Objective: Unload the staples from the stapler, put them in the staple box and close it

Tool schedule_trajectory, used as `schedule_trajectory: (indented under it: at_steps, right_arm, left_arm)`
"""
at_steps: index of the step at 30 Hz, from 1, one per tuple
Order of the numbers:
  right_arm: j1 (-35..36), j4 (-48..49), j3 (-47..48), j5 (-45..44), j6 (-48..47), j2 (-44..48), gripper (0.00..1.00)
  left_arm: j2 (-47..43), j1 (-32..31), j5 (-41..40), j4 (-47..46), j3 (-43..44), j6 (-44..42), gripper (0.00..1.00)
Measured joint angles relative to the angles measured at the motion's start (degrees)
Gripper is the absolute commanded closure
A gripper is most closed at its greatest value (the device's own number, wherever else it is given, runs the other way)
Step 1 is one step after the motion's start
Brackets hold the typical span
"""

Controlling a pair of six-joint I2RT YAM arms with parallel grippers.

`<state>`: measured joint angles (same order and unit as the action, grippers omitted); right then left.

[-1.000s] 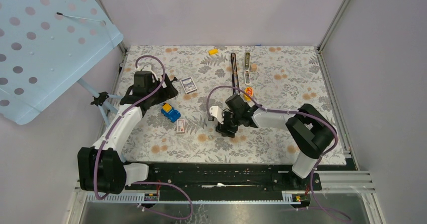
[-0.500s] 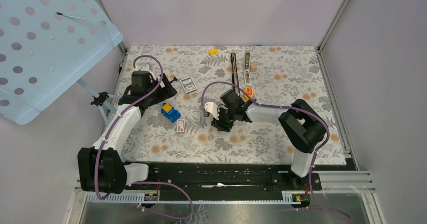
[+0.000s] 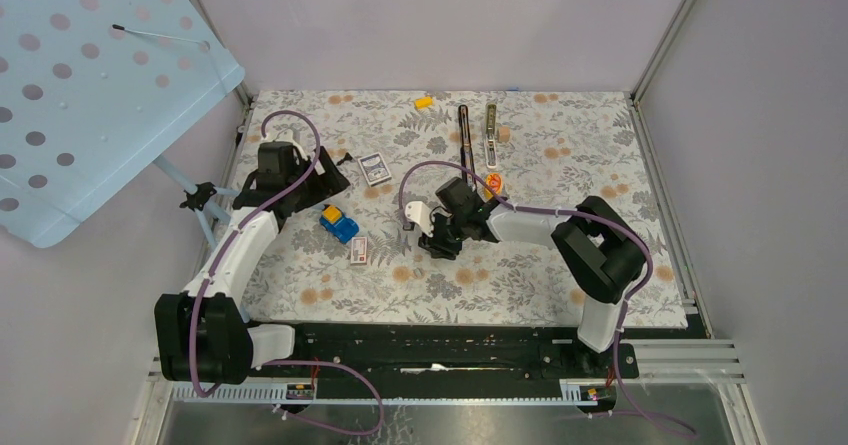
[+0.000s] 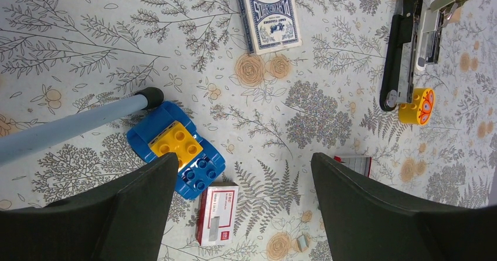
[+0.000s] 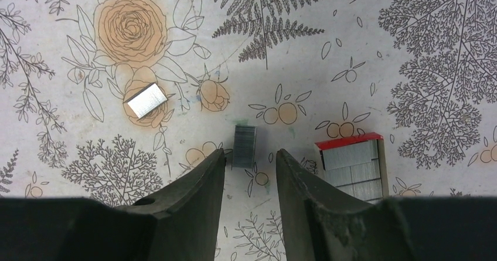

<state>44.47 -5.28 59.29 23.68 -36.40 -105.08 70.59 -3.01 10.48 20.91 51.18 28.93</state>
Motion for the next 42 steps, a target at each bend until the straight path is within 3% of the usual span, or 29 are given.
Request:
schedule_trajectory:
  at_steps: [12, 22, 28, 42]
  right_arm:
    - [1.2, 0.48, 1.07, -0.33, 0.57, -0.96, 0.65]
    - [2.32, 0.72, 0.7, -2.49, 0.28, -0.63, 0.64]
    - [2.97, 0.92, 0.17, -3.98, 0.22, -0.17, 0.77]
    - [3.52, 1.11, 0.15, -5.46, 3.1, 0.13, 0.93]
  left_arm:
    - [0.0, 0.52, 0.52, -0.02, -0.2, 0.07, 0.12]
    - [0.02, 1.18, 1.46, -0.02, -0.2, 0.28, 0.12]
    - [0.02, 1.57, 1.9, -0.02, -0.2, 0.66, 0.12]
    - [0.02, 2.38, 3.13, -0.02, -0.22, 0.94, 0.12]
